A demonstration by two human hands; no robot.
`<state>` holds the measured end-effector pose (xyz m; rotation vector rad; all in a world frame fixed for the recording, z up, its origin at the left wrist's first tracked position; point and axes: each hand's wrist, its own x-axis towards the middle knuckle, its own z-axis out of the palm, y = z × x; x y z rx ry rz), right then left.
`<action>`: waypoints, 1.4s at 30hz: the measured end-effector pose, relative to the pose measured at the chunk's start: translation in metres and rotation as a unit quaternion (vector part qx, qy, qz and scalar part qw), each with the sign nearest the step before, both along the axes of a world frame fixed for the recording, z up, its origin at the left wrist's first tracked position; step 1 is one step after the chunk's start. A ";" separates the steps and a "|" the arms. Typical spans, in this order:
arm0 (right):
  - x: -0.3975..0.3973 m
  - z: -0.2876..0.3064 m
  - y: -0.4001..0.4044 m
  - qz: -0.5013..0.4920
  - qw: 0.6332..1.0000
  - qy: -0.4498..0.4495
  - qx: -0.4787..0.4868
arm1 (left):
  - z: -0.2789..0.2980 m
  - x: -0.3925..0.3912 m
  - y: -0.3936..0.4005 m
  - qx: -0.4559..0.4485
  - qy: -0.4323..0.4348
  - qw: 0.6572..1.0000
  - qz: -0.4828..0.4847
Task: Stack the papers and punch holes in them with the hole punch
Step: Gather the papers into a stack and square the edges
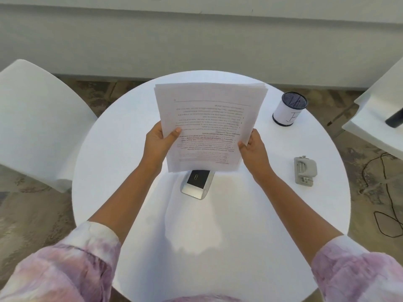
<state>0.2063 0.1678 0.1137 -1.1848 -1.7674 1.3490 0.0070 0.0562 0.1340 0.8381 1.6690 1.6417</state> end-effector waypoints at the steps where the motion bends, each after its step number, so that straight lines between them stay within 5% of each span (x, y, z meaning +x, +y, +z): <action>1: 0.000 0.000 0.000 0.003 1.000 -0.005 0.008 | -0.001 0.000 0.000 -0.007 -0.002 1.000 0.002; 23: 0.001 -0.004 -0.006 0.017 0.992 -0.034 0.125 | -0.006 0.007 0.005 0.014 0.007 0.999 0.030; 30: 0.008 -0.021 -0.004 -0.048 0.998 -0.031 0.017 | -0.016 -0.001 0.003 0.022 -0.084 0.994 0.062; 33: 0.005 -0.030 -0.011 -0.081 0.986 -0.059 -0.136 | -0.019 0.001 0.002 0.031 -0.141 0.987 0.069; 37: 0.003 -0.042 -0.021 -0.035 0.911 0.107 -0.397 | -0.022 0.008 0.001 0.057 -0.222 0.971 0.067; 42: 0.001 -0.045 -0.019 -0.029 0.925 0.135 -0.353 | -0.026 0.014 0.001 0.064 -0.305 0.946 0.089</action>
